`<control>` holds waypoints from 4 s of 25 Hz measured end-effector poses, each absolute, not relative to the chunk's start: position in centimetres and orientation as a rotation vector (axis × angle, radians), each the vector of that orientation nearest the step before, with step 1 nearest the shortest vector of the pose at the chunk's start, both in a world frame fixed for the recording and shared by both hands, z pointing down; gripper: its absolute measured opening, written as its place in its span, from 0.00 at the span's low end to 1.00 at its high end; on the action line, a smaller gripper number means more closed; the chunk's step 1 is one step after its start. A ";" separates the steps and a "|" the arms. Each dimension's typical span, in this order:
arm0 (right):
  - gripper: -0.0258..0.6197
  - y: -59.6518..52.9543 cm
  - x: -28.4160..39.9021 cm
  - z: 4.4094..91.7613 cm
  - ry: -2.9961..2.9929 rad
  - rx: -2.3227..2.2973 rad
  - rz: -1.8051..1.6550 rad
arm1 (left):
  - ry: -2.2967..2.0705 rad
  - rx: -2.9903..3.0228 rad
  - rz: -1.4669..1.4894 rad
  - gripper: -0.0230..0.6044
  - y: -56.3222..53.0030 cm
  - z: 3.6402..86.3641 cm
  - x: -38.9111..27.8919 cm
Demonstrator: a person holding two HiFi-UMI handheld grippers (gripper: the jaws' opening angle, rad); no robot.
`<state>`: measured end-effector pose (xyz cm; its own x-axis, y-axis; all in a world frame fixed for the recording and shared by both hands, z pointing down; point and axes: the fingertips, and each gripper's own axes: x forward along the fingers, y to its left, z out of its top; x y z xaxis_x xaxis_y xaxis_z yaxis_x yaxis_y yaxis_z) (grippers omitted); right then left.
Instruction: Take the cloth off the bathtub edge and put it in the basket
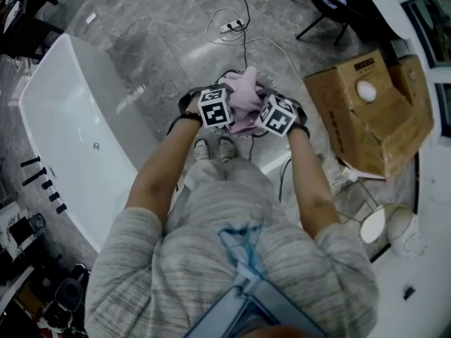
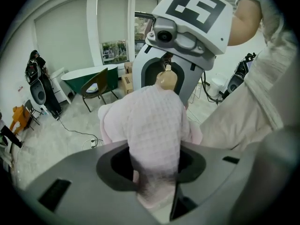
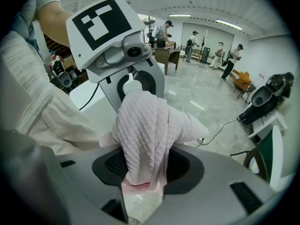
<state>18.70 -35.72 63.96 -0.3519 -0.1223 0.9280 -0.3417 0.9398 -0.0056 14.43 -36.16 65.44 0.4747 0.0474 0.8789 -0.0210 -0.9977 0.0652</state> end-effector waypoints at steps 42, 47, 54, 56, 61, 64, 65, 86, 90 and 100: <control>0.34 -35.0 21.2 73.2 -1.779 0.352 0.529 | -0.096 2.458 1.717 0.42 -38.0 71.3 11.6; 0.35 -35.1 21.3 73.1 -1.810 0.414 0.623 | -0.104 2.474 1.688 0.42 -37.9 71.0 12.1; 0.35 -35.2 21.2 72.7 -1.821 0.422 0.634 | -0.086 2.470 1.683 0.42 -37.6 71.1 12.5; 0.35 -35.1 21.0 72.6 -1.820 0.419 0.641 | -0.084 2.468 1.676 0.42 -37.5 71.1 12.5; 0.35 -35.4 20.8 72.1 -1.841 0.445 0.612 | -0.083 2.471 1.664 0.42 -37.3 71.0 12.6; 0.35 -35.2 20.9 71.9 -1.841 0.455 0.604 | -0.085 2.473 1.659 0.42 -37.2 70.8 12.7; 0.35 -35.3 21.0 71.8 -1.841 0.461 0.598 | -0.086 2.473 1.655 0.42 -37.2 70.7 12.7; 0.35 -38.3 19.2 60.8 -2.300 0.774 0.705 | -0.407 2.500 0.547 0.42 -39.1 58.4 13.2; 0.35 -37.7 18.4 57.1 -2.416 0.772 0.694 | -0.414 2.550 0.371 0.42 -38.6 54.1 12.8; 0.34 -36.9 13.5 45.3 -2.729 0.700 0.524 | -0.433 2.621 0.019 0.41 -36.7 44.1 10.2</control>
